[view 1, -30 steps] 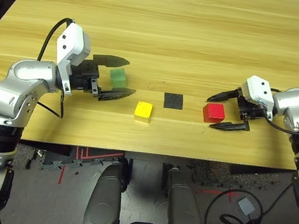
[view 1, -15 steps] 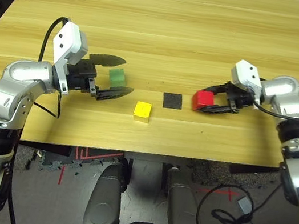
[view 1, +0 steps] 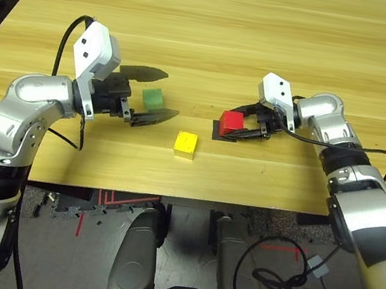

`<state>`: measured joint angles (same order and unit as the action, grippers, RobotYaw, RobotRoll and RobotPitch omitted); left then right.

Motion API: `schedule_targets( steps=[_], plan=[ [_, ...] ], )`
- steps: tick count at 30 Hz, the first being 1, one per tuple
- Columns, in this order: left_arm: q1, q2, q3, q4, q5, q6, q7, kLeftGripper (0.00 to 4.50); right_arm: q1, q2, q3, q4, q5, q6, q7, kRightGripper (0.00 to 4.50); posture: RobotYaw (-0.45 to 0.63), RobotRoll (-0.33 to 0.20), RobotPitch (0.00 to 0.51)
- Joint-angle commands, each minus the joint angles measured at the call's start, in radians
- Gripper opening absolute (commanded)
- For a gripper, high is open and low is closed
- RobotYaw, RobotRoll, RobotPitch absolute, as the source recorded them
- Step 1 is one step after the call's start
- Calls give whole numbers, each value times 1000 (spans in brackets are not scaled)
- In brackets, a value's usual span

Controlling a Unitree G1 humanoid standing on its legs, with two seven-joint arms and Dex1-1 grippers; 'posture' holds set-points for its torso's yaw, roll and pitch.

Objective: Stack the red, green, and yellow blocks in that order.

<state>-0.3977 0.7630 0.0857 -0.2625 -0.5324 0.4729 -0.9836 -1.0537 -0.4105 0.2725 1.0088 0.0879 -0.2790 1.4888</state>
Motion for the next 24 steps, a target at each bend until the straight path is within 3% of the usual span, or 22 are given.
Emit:
schedule_targets(
  steps=[1,7,11,15,19,24],
  plan=[
    [20,3,12,-23,-9,7,5,4500,-6,6,-12,20,-26,-14,6,2083,356,-68,257],
    [-14,-2,-3,27,16,-25,4,4500,-1,17,-29,15,-37,-4,8,2083,350,-71,259],
    [-55,15,-42,98,67,-51,-28,4500,2,29,-41,7,-24,0,35,3070,346,-71,259],
    [-116,35,-89,209,130,-104,-93,4500,8,15,-47,-23,19,13,112,4443,314,-74,253],
    [-183,57,-143,326,199,-177,-178,4500,14,-52,3,-108,141,69,126,4443,290,-74,247],
    [-241,53,-175,452,253,-239,-235,4500,13,-223,60,-194,257,100,126,4443,239,-80,239]
  ],
)
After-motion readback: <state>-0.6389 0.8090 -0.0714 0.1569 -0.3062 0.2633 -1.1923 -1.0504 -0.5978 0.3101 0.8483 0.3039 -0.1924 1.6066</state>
